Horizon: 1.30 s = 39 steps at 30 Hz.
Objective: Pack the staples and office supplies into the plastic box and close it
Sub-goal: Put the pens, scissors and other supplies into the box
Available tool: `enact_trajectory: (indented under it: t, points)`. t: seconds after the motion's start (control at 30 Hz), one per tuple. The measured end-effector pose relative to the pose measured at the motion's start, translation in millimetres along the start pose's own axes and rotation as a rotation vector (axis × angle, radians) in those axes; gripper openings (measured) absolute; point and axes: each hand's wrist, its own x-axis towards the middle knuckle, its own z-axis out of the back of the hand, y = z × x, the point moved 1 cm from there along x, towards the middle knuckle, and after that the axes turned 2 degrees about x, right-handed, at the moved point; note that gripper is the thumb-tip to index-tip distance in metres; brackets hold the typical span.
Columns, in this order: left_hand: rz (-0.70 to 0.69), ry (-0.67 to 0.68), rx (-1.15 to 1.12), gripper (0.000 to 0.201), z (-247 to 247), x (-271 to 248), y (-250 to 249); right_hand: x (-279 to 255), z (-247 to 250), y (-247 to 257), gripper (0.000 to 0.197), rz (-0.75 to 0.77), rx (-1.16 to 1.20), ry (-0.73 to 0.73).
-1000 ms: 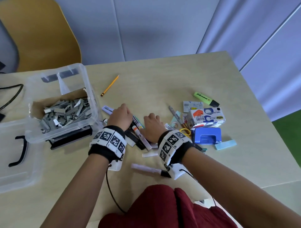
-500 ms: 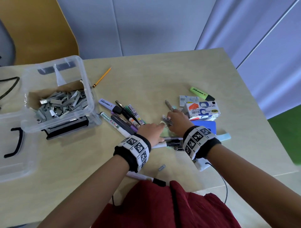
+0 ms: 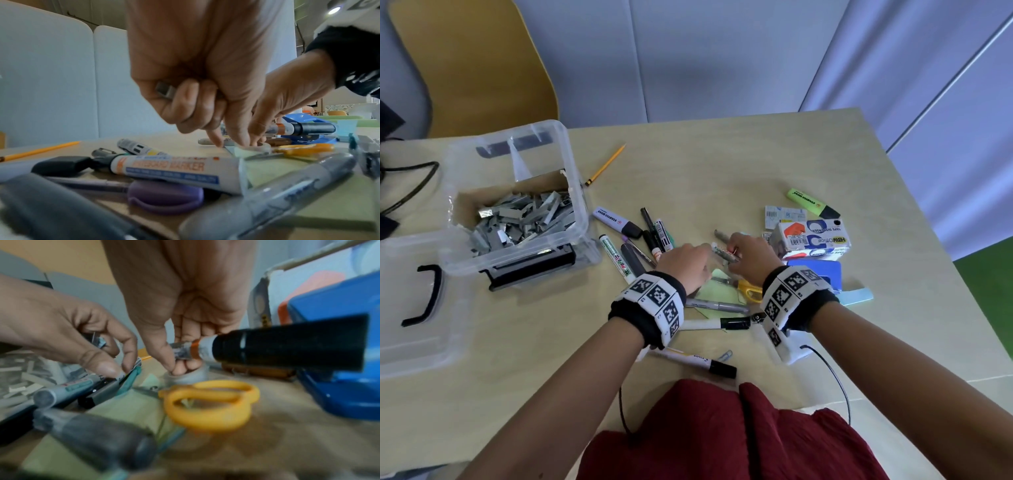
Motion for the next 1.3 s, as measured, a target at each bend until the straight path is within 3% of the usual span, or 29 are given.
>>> enact_trajectory:
  t: [0.17, 0.27, 0.4, 0.53, 0.67, 0.73, 0.9, 0.97, 1.17, 1.23, 1.3]
  points:
    - [-0.106, 0.074, 0.056, 0.027, -12.8, 7.7, -18.1, 6.6, 21.3, -8.5, 0.023, -0.11, 0.148, -0.145]
    - [-0.145, 0.026, 0.085, 0.004, -17.7, 10.1, -19.7, 7.8, 20.7, -15.6, 0.035, -0.118, 0.061, -0.091]
    - [-0.158, 0.026, 0.136, 0.012, -14.0, 10.1, -6.7, 1.8, 9.7, -16.7, 0.034, -0.088, -0.047, -0.002]
    - [-0.091, 0.069, 0.097, 0.018, -6.7, 11.0, 4.7, 3.0, 5.1, -13.7, 0.029, -0.111, -0.138, -0.012]
    - [-0.066, -0.022, -0.008, 0.016, -4.3, 16.9, -1.5, 9.3, 15.9, -14.6, 0.016, -0.177, 0.104, -0.122]
    - [-0.087, -0.042, -0.016, 0.01, -5.2, 20.3, -13.1, 9.8, 26.5, -12.4, 0.025, -0.183, 0.173, -0.19]
    - [-0.143, 0.045, 0.038, 0.026, -13.7, 37.5, -35.1, 9.0, 50.5, -11.2, 0.032, -0.165, 0.252, -0.331]
    - [-0.155, 0.087, 0.059, 0.024, -17.6, 43.1, -39.5, 5.5, 57.7, -13.6, 0.03, -0.185, 0.401, -0.355]
    - [-0.148, 0.069, 0.156, 0.027, -25.0, 50.2, -42.1, -5.8, 61.1, -19.4, 0.011, -0.314, 1.127, -0.222]
    - [-0.091, 0.076, 0.11, 0.029, -24.4, 50.2, -40.0, -8.8, 59.6, -19.6, 0.014, -0.344, 1.257, -0.177]
    - [0.016, 0.074, -0.093, 0.029, -20.6, 49.1, -33.9, -10.9, 55.4, -18.1, 0.019, -0.344, 1.249, -0.156]
